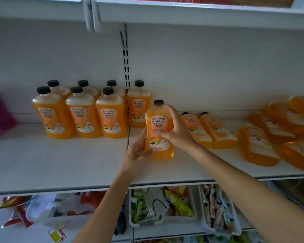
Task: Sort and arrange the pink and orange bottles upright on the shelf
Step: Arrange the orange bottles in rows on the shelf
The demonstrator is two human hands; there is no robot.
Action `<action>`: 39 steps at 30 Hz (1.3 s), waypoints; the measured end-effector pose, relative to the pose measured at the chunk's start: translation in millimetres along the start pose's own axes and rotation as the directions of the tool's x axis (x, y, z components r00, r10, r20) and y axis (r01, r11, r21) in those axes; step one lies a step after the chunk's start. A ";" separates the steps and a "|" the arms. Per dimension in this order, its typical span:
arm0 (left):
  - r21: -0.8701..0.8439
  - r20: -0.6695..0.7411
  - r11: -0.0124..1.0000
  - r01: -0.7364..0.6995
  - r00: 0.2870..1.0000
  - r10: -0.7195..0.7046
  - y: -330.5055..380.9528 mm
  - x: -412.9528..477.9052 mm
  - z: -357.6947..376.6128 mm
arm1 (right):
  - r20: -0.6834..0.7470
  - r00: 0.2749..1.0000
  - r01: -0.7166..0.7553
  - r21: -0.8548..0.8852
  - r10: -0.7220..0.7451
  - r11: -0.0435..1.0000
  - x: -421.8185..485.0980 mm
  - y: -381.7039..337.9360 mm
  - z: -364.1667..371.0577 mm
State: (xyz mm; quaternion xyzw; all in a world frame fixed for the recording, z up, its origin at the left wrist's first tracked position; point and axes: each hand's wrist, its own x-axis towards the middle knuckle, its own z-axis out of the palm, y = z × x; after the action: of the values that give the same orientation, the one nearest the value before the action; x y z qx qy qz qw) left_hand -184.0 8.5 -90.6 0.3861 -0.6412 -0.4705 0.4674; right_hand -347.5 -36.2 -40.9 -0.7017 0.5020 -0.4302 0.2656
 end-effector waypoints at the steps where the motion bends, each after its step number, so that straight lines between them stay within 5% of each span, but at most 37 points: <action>1: 0.026 -0.010 0.999 -0.018 1.000 0.018 0.6 -0.5 -0.4 | 0.023 1.000 0.001 0.035 -0.002 0.999 -2.0 -1.2 -1.7; 14: 0.193 -0.165 0.974 -0.115 0.975 0.148 -5.8 1.5 5.7 | -0.136 0.966 0.193 -0.189 -0.221 0.963 -25.8 -7.3 9.6; 21: 0.430 -0.073 0.872 -0.235 0.953 0.293 -9.7 10.0 -20.9 | -0.093 0.940 0.287 -0.307 -0.328 0.907 -19.5 -10.3 33.2; 24: 0.623 -0.141 0.781 -0.039 0.977 0.161 -12.5 9.0 -35.2 | -0.077 0.939 0.302 -0.279 -0.334 0.912 -9.1 -13.0 41.1; 26: 0.809 -0.195 0.571 0.138 0.980 0.040 -18.4 6.2 -43.5 | -0.085 0.943 0.292 -0.250 -0.321 0.923 -1.8 -10.2 46.0; 28: 0.861 -0.199 0.471 0.194 0.979 -0.039 -21.2 5.0 -45.2 | -0.100 0.946 0.278 -0.245 -0.309 0.929 5.9 -6.7 48.8; 39: 0.851 -0.174 0.503 0.154 0.985 -0.007 -14.0 -0.7 -38.5 | -0.112 0.964 0.184 -0.368 -0.240 0.911 35.3 -12.4 52.6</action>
State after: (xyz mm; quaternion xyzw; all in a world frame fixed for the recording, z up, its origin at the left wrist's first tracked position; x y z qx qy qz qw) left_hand -146.0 -3.8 -99.7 0.6300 -0.7349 -0.0810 0.2375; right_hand -291.4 -67.8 -44.8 -0.7529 0.5110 -0.4121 0.0465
